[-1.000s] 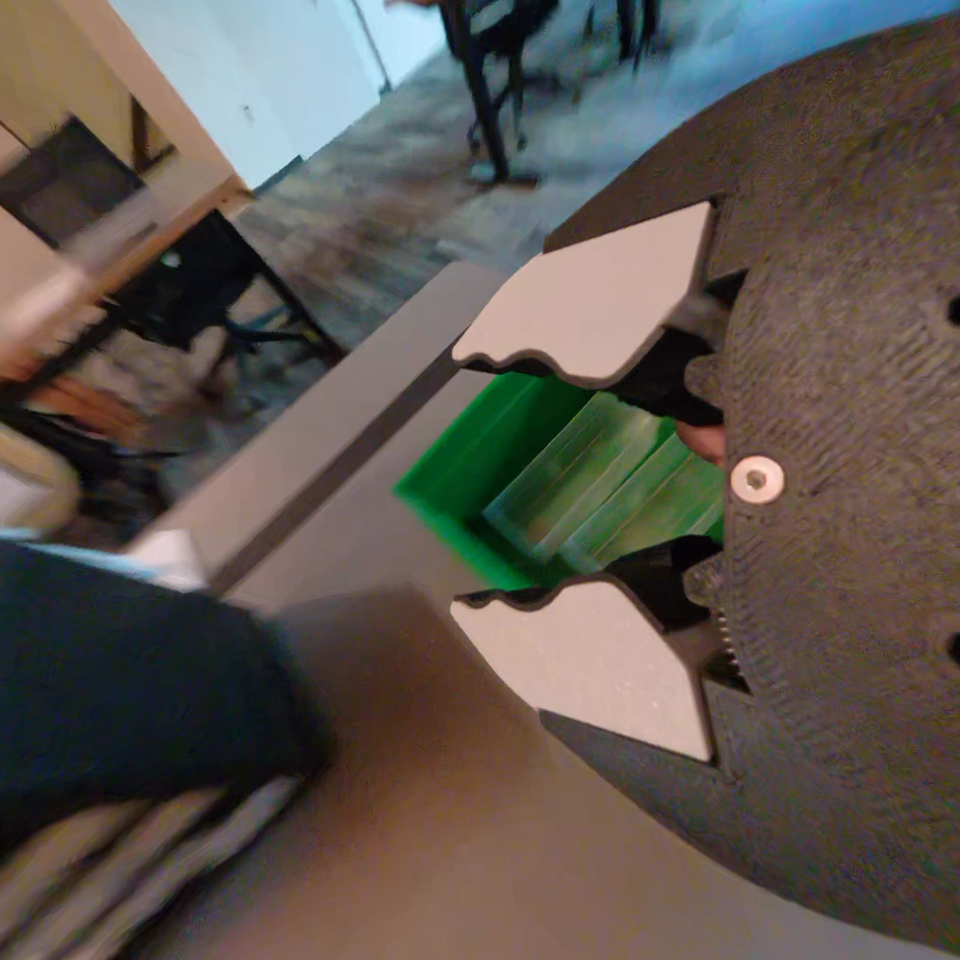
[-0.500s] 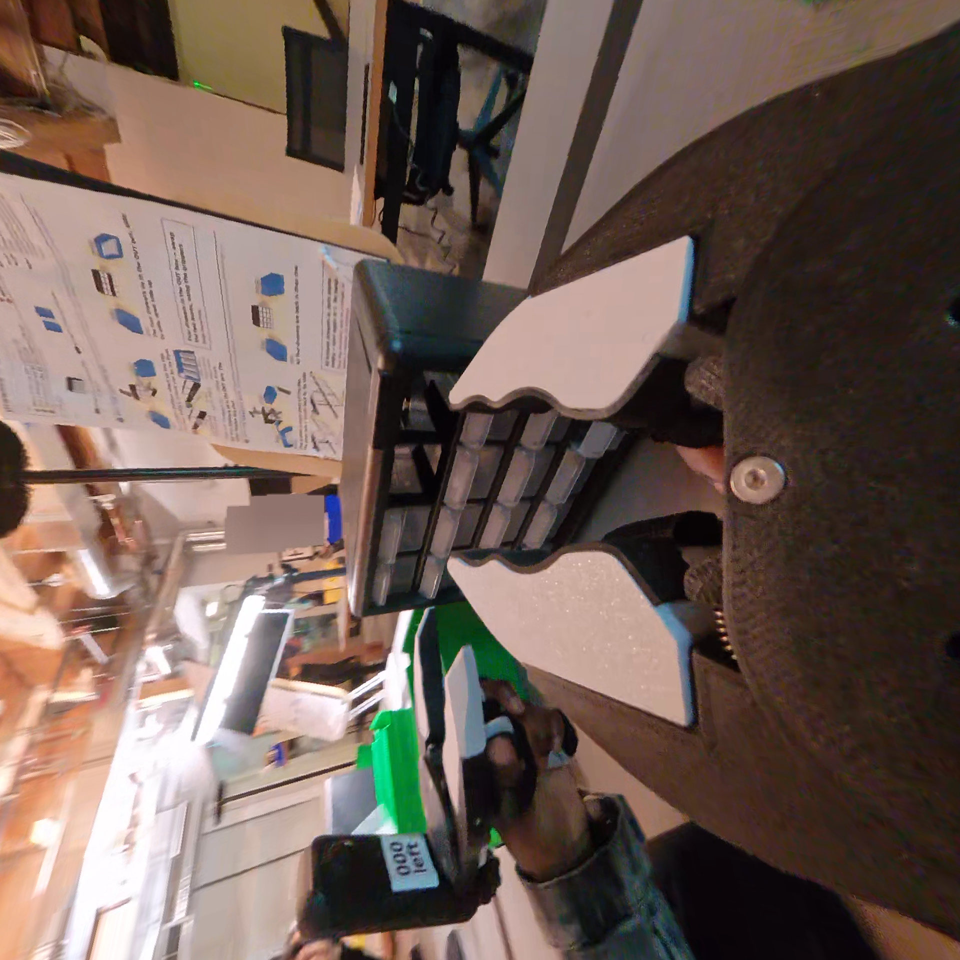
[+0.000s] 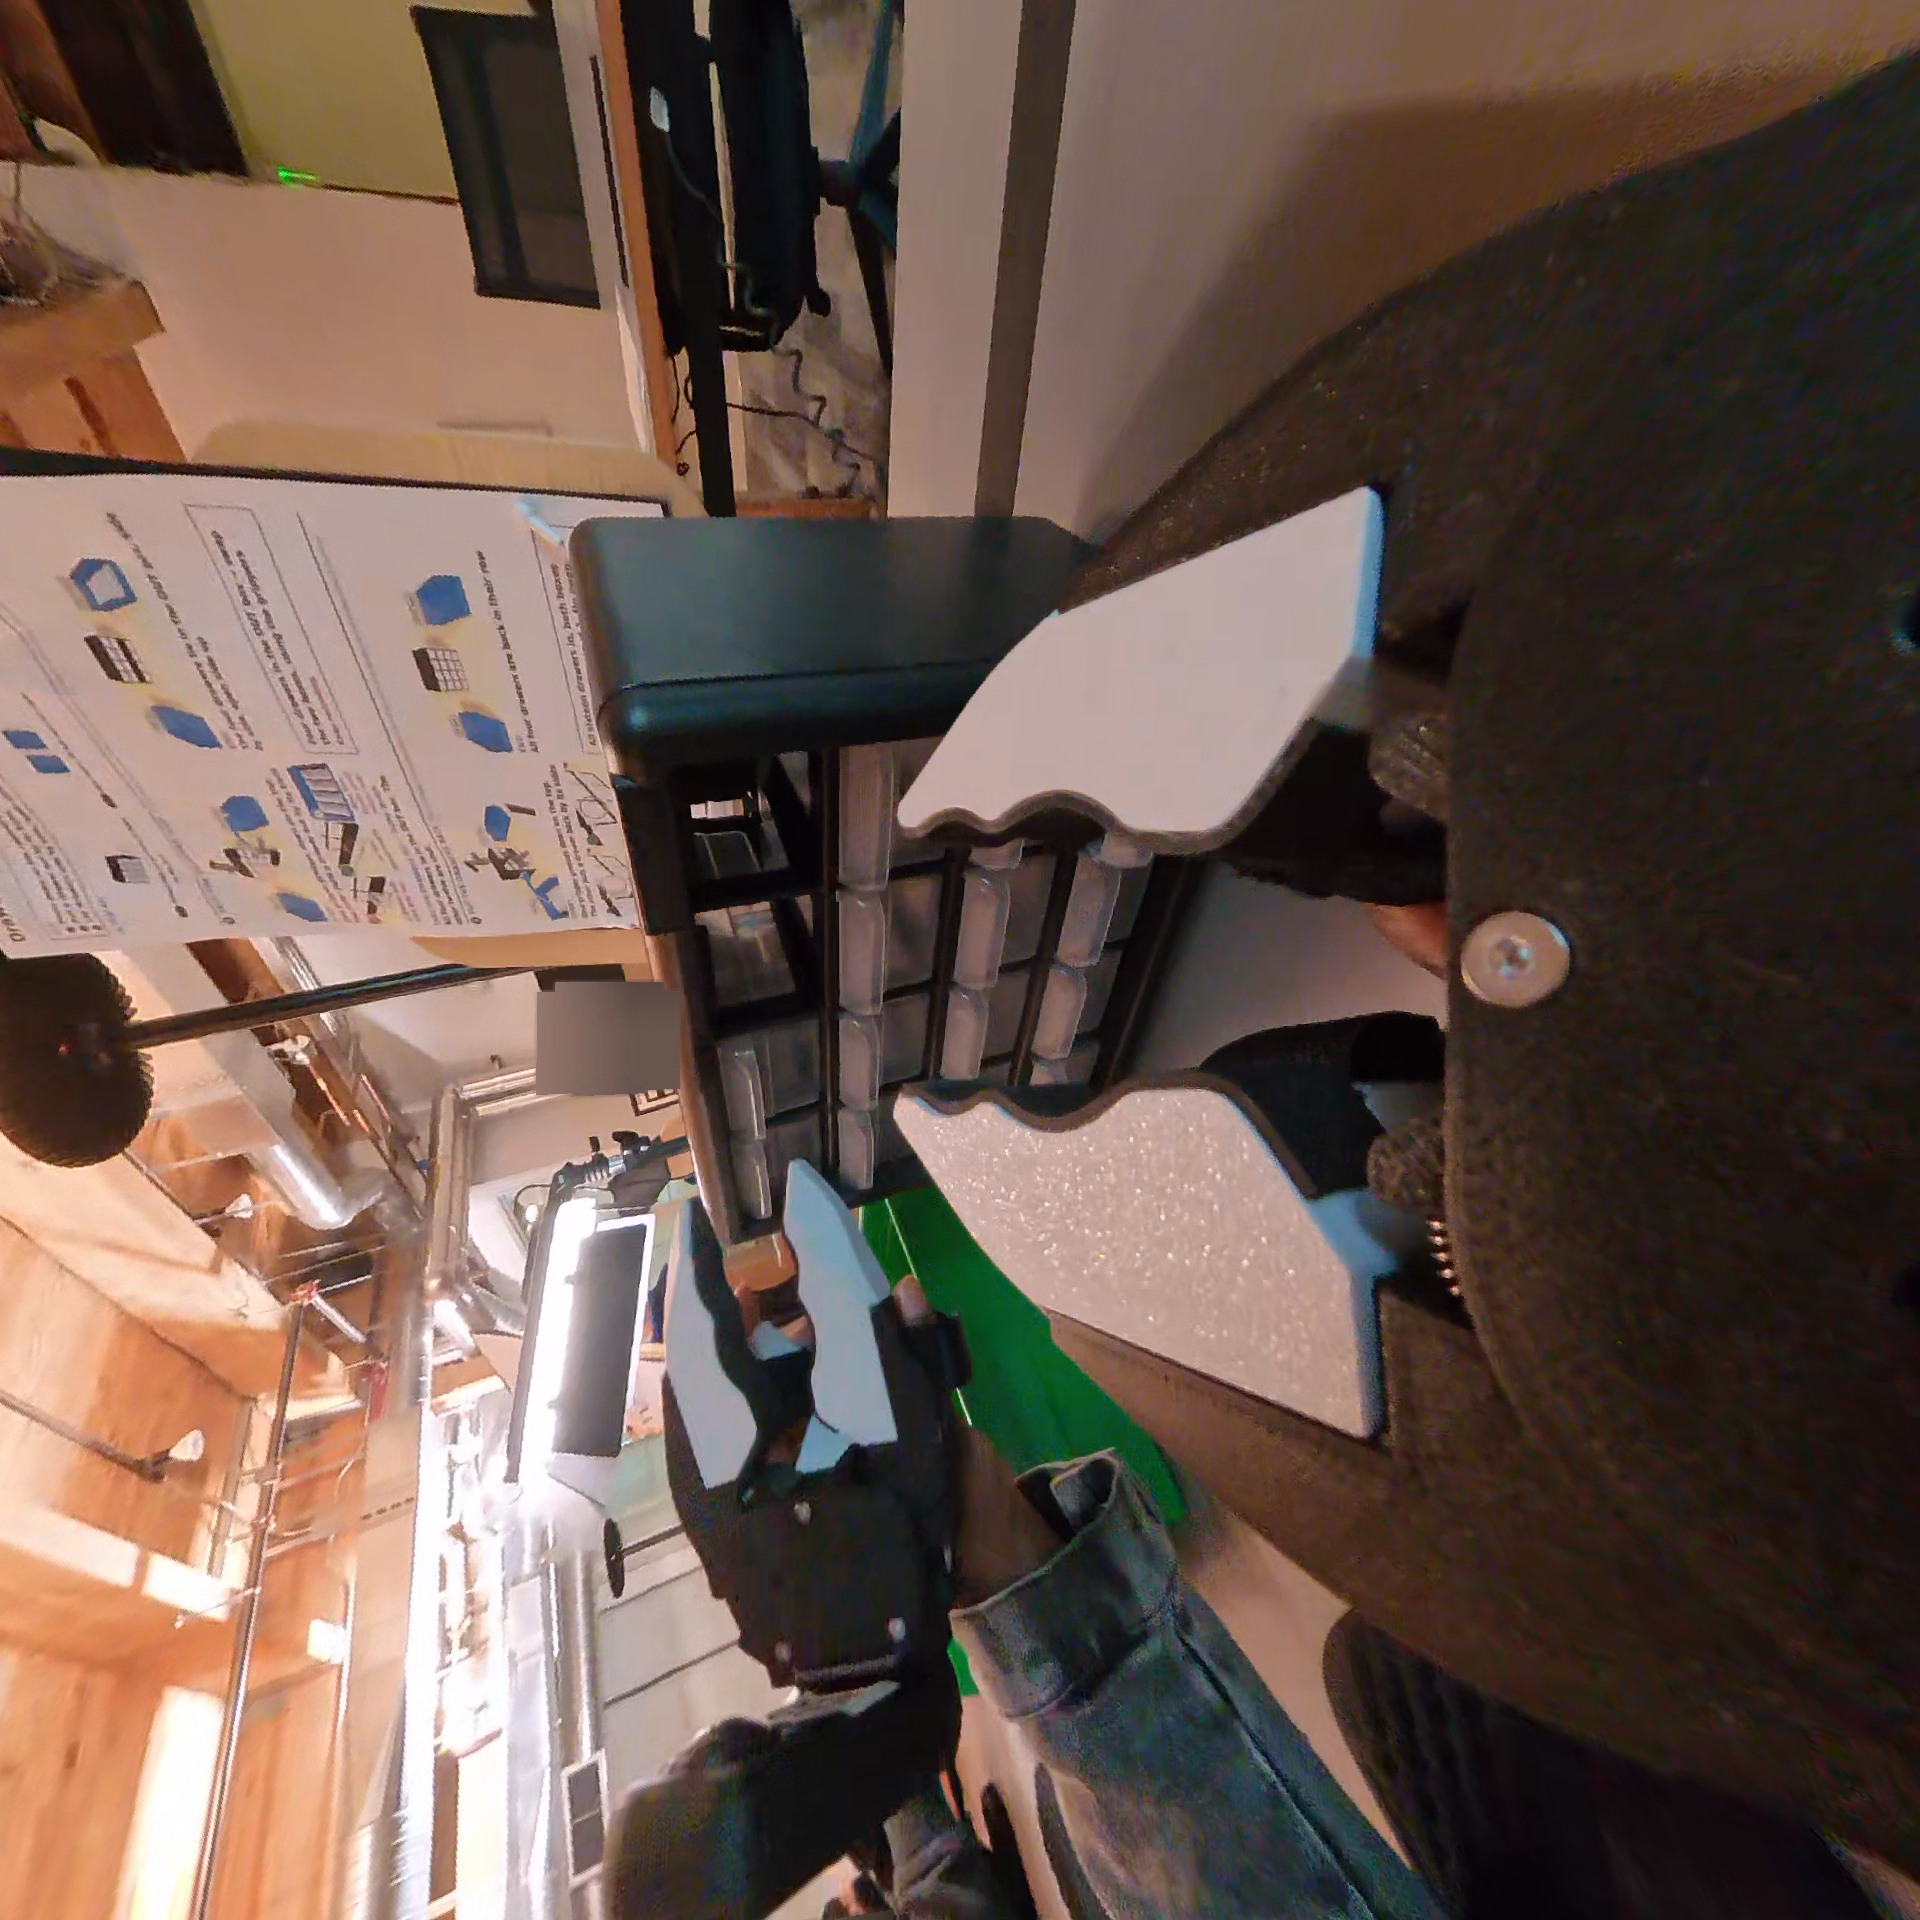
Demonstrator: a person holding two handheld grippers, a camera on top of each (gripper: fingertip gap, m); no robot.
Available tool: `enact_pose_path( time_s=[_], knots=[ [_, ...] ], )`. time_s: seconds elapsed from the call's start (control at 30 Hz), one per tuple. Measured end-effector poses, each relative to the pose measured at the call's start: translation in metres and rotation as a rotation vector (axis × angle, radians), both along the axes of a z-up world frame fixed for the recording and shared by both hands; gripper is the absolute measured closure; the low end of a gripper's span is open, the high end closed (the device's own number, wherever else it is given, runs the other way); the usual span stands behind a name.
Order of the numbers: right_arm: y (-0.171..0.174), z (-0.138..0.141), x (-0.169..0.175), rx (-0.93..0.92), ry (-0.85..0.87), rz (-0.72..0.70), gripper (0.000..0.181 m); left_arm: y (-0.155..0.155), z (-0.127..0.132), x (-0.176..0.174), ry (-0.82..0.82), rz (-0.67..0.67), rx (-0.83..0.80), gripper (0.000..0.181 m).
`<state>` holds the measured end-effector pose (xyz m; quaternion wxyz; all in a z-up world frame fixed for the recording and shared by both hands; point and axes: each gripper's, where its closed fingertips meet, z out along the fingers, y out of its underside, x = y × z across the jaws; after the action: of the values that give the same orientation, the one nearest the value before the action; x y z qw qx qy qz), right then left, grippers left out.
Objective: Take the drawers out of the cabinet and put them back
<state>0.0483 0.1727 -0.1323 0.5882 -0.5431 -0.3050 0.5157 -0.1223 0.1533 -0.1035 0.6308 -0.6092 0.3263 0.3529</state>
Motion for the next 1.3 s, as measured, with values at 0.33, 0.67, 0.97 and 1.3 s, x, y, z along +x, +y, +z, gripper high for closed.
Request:
enact_pose_path(
  time_s=[0.33,0.67,0.97,1.3],
  knots=[
    [0.007,-0.001,0.005,-0.017,0.011,-0.024,0.140,0.020,-0.014,-0.003,0.368,0.123,-0.034,0.151],
    [0.006,-0.004,0.003,-0.017,-0.007,-0.020,0.140,0.022,-0.013,-0.008,0.506,0.207,0.029,0.157],
    [-0.012,-0.005,-0.010,0.125,-0.161,-0.005,0.123,-0.050,0.007,0.020,-0.059,-0.053,0.078,0.141],
    [-0.059,0.006,-0.005,0.403,-0.359,-0.107,0.120,-0.127,0.030,0.082,-0.151,-0.048,0.200,0.138]
  ],
)
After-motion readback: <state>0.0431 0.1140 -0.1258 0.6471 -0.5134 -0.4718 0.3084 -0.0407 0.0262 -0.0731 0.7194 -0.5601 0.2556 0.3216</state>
